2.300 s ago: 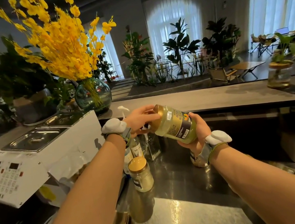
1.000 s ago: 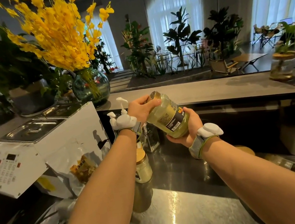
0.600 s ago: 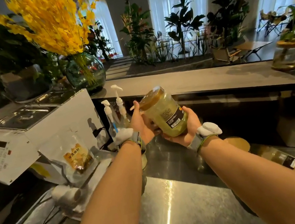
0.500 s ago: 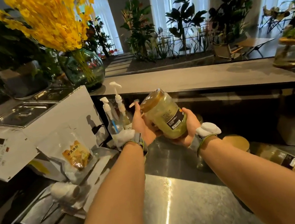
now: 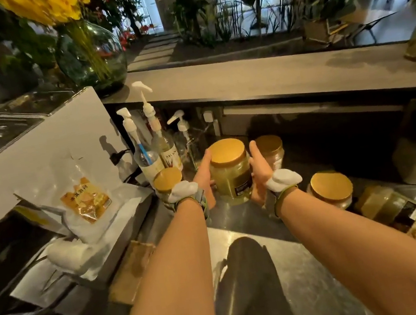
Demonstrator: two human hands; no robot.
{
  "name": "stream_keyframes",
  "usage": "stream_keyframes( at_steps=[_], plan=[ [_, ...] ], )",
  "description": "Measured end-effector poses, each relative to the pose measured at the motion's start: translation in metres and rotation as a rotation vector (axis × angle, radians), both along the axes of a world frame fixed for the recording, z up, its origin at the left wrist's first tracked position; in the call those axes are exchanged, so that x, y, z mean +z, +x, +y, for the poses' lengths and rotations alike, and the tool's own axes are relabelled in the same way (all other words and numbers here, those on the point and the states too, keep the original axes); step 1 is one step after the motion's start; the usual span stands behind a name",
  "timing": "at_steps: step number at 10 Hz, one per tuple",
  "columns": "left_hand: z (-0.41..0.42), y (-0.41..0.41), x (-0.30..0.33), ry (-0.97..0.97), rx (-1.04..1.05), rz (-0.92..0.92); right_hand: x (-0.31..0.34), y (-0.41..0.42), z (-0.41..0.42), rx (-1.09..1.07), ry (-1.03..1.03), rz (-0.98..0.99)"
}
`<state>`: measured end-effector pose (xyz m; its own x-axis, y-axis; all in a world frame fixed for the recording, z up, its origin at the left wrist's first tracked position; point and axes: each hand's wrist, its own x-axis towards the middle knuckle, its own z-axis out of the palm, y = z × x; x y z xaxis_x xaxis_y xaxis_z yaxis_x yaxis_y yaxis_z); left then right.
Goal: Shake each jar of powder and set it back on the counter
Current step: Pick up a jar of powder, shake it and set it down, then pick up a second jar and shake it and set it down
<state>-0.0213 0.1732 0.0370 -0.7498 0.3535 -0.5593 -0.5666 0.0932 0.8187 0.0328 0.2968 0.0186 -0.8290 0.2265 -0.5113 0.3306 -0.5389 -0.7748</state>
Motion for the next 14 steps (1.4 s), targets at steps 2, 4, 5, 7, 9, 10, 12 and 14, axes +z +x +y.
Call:
stream_keyframes(
  at_steps=[2, 4, 5, 7, 9, 10, 12, 14],
  plan=[
    [0.015, -0.042, -0.039, 0.058, 0.037, -0.060, -0.042, -0.037, 0.011, -0.017, 0.012, -0.080],
    [0.042, -0.120, -0.102, -0.007, 0.109, -0.075, -0.077, -0.096, 0.025, -0.181, 0.002, -0.183],
    [0.053, -0.156, -0.124, -0.061, 0.107, -0.058, -0.076, -0.118, 0.025, -0.244, -0.030, -0.225],
    [0.066, -0.195, -0.145, -0.099, 0.026, -0.189, -0.093, -0.154, 0.033, -0.280, 0.040, -0.274],
    [0.072, -0.190, -0.110, -0.154, 0.041, -0.199, -0.094, -0.167, 0.040, -0.207, 0.187, -0.322],
    [0.072, -0.181, -0.094, -0.179, 0.018, -0.205, -0.088, -0.169, 0.040, -0.187, 0.228, -0.353],
    [0.053, -0.134, -0.091, -0.230, -0.002, -0.060, -0.083, -0.131, 0.035, -0.166, 0.323, -0.290],
    [0.057, -0.110, -0.139, -0.302, -0.119, -0.156, -0.099, -0.085, 0.047, 0.065, 0.569, -0.513]
  ],
)
